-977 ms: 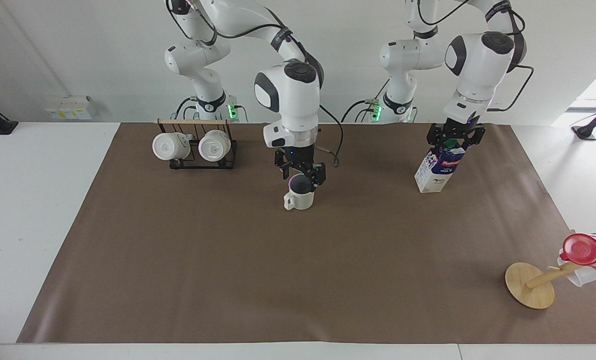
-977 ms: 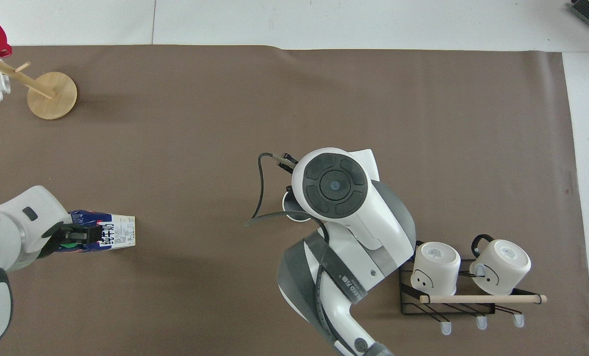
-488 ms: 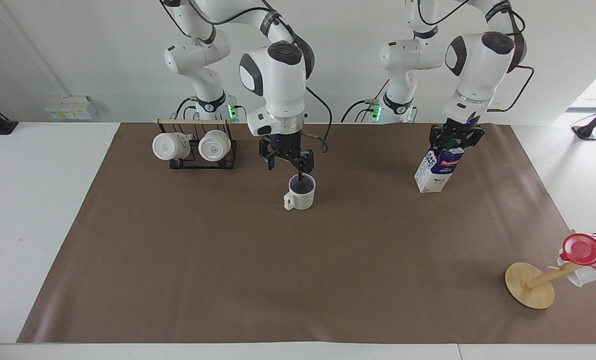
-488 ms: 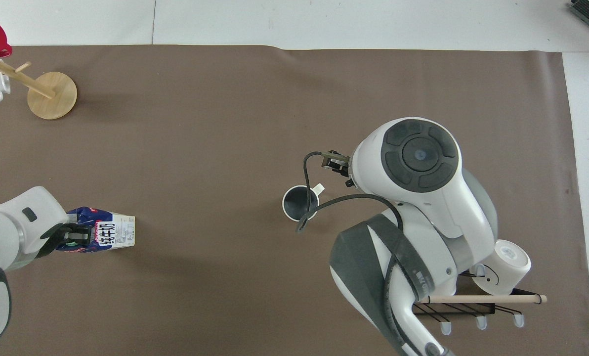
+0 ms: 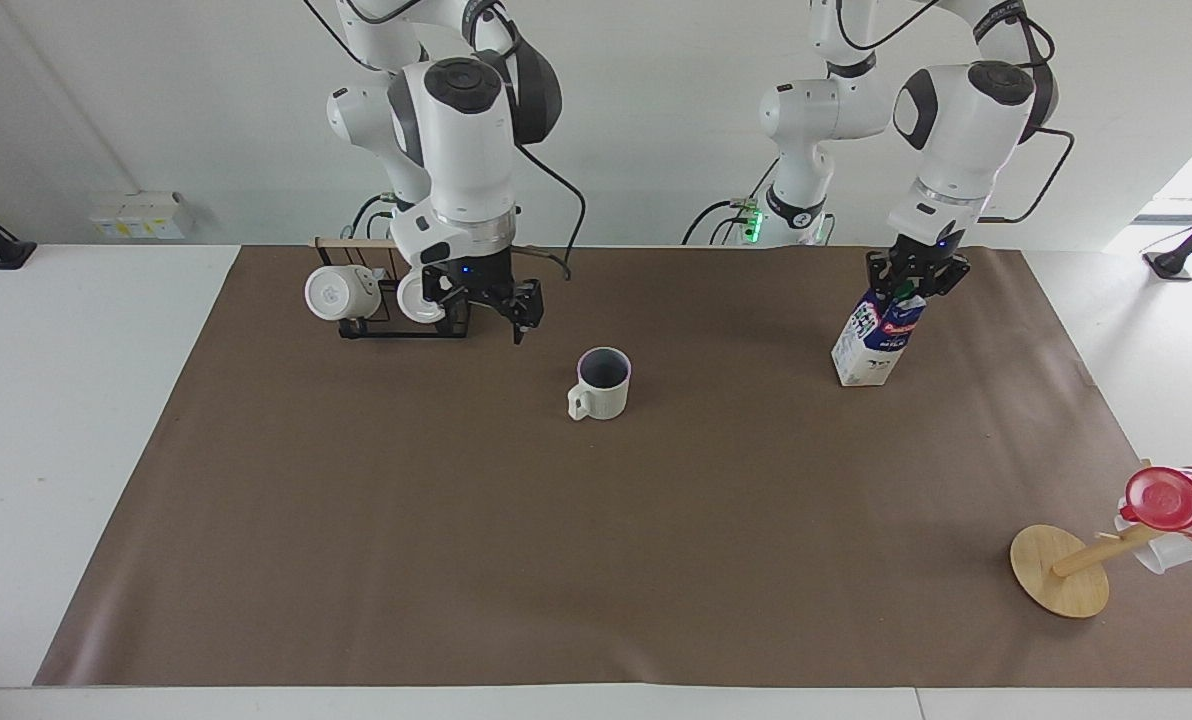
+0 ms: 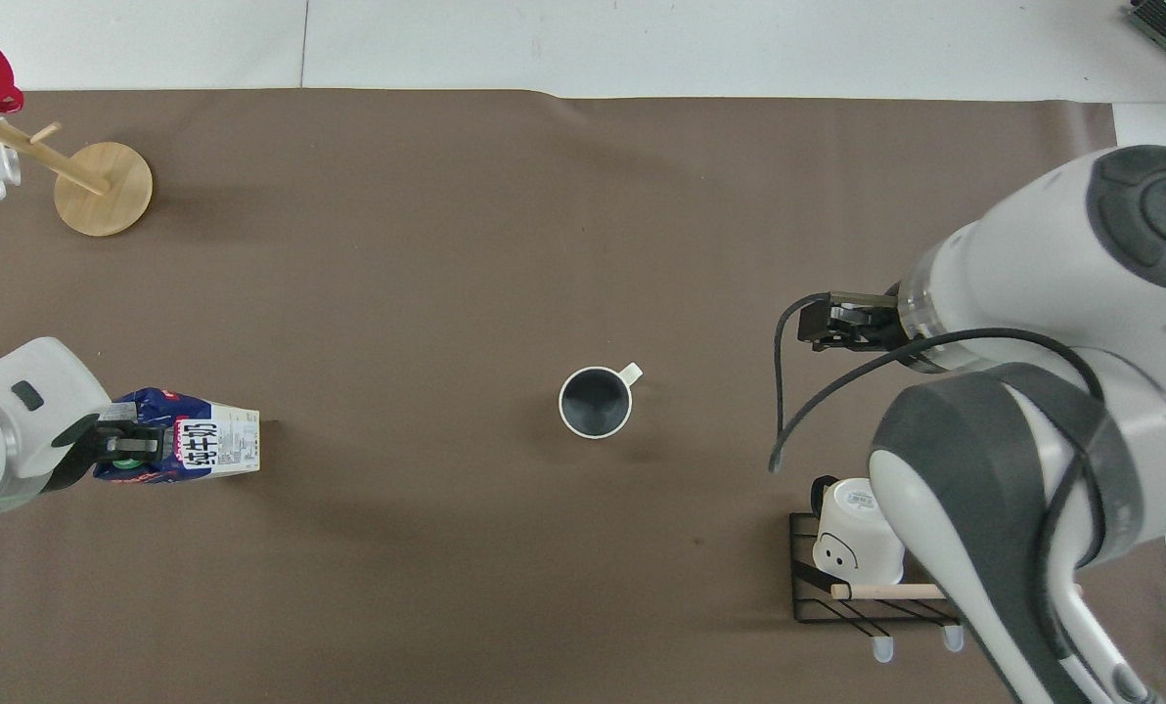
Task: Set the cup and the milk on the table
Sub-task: 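Set the mug down and withdraw the right gripper while the left lifts the carton, then carry the milk carton with the left gripper beside the white mug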
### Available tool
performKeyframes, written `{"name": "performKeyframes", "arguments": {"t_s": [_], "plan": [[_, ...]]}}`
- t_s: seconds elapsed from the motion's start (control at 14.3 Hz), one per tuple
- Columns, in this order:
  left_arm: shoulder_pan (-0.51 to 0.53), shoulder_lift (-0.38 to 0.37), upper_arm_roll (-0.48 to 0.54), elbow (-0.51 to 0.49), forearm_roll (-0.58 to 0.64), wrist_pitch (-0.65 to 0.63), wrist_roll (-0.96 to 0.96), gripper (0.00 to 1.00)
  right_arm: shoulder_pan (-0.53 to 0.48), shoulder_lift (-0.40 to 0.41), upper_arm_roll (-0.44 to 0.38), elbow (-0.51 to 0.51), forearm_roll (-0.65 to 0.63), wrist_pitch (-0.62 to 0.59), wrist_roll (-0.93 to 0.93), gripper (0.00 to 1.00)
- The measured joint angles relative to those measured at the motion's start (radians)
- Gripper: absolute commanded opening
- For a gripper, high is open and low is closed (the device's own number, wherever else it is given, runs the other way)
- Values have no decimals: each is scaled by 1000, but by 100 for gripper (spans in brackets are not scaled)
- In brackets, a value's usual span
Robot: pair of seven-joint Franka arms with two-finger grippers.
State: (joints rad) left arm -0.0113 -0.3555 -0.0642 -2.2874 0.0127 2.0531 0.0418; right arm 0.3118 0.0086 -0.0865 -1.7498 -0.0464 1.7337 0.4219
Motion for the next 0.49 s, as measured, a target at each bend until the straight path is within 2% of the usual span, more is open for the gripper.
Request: {"name": "performKeyframes", "arguments": {"t_s": [0.28,0.49], "plan": [[-141,30,-8,57,-2,-22,-185,41,-115,-13,-1,-6,2,-12,-152,100],[-234,90,-12,149,-2,-60,-295,41,-176,-13,-1,-7,2,-22,-218,100]]}}
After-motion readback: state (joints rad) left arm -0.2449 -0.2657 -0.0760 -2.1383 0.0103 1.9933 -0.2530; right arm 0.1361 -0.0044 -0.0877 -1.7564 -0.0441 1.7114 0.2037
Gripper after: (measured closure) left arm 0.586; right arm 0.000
